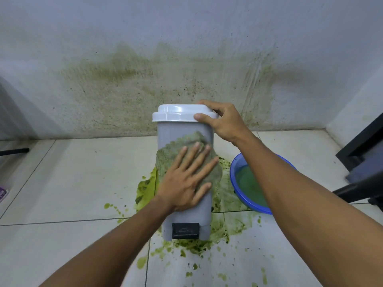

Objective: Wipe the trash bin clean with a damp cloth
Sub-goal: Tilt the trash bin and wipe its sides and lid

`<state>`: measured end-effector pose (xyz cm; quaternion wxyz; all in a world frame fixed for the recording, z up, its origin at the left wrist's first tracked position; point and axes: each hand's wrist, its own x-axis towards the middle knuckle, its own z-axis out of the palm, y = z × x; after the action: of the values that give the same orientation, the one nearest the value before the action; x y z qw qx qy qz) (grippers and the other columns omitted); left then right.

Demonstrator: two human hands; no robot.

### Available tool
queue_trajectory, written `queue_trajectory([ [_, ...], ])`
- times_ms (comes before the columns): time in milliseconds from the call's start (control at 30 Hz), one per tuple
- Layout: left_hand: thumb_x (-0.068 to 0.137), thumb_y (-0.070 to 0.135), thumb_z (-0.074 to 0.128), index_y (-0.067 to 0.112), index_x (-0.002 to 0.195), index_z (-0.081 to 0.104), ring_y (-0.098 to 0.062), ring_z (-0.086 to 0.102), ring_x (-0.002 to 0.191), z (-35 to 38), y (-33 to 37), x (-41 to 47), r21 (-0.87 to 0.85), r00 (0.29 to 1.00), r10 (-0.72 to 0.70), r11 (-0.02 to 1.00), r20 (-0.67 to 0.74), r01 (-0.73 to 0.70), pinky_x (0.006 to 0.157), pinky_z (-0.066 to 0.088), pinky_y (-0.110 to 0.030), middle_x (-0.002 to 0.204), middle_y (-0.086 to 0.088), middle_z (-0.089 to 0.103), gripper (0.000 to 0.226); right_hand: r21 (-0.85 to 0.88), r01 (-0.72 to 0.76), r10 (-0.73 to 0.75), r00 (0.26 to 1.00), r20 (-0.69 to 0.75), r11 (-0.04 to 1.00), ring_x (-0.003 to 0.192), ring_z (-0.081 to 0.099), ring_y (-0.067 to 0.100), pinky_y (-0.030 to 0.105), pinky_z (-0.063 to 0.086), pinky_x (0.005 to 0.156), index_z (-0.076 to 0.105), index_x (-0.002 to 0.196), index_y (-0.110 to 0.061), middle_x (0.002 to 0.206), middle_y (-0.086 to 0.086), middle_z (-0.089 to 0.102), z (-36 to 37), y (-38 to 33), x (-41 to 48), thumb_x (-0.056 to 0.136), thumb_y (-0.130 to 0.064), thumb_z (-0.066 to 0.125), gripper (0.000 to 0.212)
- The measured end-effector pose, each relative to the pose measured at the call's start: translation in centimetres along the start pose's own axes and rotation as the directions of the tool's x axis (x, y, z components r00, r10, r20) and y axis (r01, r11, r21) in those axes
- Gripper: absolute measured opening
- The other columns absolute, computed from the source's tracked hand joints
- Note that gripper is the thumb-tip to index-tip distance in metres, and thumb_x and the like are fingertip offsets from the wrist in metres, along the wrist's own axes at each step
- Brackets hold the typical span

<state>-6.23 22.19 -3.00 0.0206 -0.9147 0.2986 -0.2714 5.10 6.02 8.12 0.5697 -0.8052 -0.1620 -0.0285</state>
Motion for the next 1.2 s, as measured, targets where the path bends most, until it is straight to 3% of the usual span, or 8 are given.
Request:
queue_trajectory([
  [133,0.103,0.053,0.044,0.022,0.162,0.025,-0.033,0.01,0.158,-0.6,-4.6,-3.4,0.018,0.95,0.292,0.955,0.106,-0.296,0.127,0.012,-0.052,0.17,-0.011,0.017,0.069,-0.02,-0.004,0.004,1.0,0.005,1.0,0.113,0.063,0.008,0.017,0.051,0.093,0.071,0.124,-0.019,0.127,-0.006,0.068,0.4,-0.1,0.5,0.082,-0.032,0.082,0.046],
  [367,0.102,0.053,0.045,0.02,0.16,0.031,-0.038,0.01,0.157,-0.6,-2.4,0.8,-0.006,1.0,0.011,1.0,0.017,-0.011,0.126,0.01,-0.056,0.168,-0.015,0.019,0.068,-0.055,0.011,-0.015,0.998,-0.058,0.998,0.112,0.066,0.015,0.038,0.054,0.099,0.074,0.12,-0.018,0.121,-0.001,0.072,0.4,0.7,1.1,0.079,-0.036,0.082,0.045],
  [500,0.107,0.052,0.034,0.02,0.157,0.038,-0.033,0.004,0.158,0.7,-1.1,-1.7,-0.011,0.87,0.447,0.891,0.21,-0.455,0.127,0.006,-0.054,0.168,-0.011,0.021,0.06,-0.078,0.02,-0.021,1.0,-0.015,0.997,0.112,0.064,0.012,0.03,0.053,0.098,0.072,0.122,-0.02,0.123,-0.004,0.07,0.1,0.7,0.8,0.08,-0.04,0.081,0.048],
  [567,0.108,0.051,0.035,0.021,0.161,0.029,-0.031,0.004,0.158,0.4,-2.6,-3.5,-0.04,0.818,0.534,0.842,0.216,-0.539,0.128,0.007,-0.051,0.169,-0.01,0.017,0.062,-0.078,0.024,-0.025,1.0,-0.007,0.997,0.112,0.064,0.012,0.025,0.052,0.095,0.072,0.124,-0.019,0.125,-0.004,0.07,-0.1,0.6,0.8,0.081,-0.038,0.08,0.047],
  [767,0.104,0.057,0.041,0.028,0.163,0.019,-0.026,0.006,0.158,-0.7,-8.7,-6.7,0.002,0.789,0.568,0.811,0.237,-0.585,0.128,0.004,-0.047,0.168,-0.004,0.024,0.069,-0.058,0.022,-0.024,0.999,-0.042,0.998,0.112,0.065,0.015,0.027,0.053,0.096,0.073,0.122,-0.018,0.122,-0.003,0.07,0.4,0.5,0.7,0.081,-0.035,0.081,0.045],
  [900,0.106,0.056,0.033,0.027,0.162,0.024,-0.027,0.007,0.158,0.0,-4.5,-4.6,-0.041,0.813,0.546,0.834,0.204,-0.55,0.128,0.003,-0.048,0.169,-0.008,0.02,0.063,-0.027,0.034,-0.036,0.998,-0.045,0.999,0.11,0.064,0.013,0.021,0.05,0.093,0.073,0.12,-0.019,0.123,-0.003,0.069,0.8,0.1,0.3,0.082,-0.031,0.081,0.041],
  [1100,0.109,0.047,0.033,0.017,0.155,0.041,-0.031,0.005,0.157,1.4,-0.5,-2.4,-0.084,0.697,0.658,0.741,0.285,-0.666,0.125,-0.014,-0.046,0.165,-0.014,0.028,0.055,-0.041,0.062,-0.061,0.998,0.025,0.997,0.109,0.064,0.013,0.017,0.05,0.088,0.075,0.115,-0.02,0.122,-0.001,0.071,0.0,-0.1,-0.2,0.083,-0.026,0.08,0.033],
  [1200,0.106,0.05,0.041,0.022,0.158,0.037,-0.032,0.02,0.155,0.0,-3.8,-2.4,-0.062,0.776,0.592,0.802,0.217,-0.594,0.128,0.003,-0.049,0.166,-0.011,0.029,0.059,-0.047,0.053,-0.053,0.999,0.0,0.997,0.109,0.064,0.01,0.02,0.05,0.092,0.075,0.117,-0.018,0.122,-0.004,0.071,-0.1,0.0,0.0,0.081,-0.028,0.082,0.038],
])
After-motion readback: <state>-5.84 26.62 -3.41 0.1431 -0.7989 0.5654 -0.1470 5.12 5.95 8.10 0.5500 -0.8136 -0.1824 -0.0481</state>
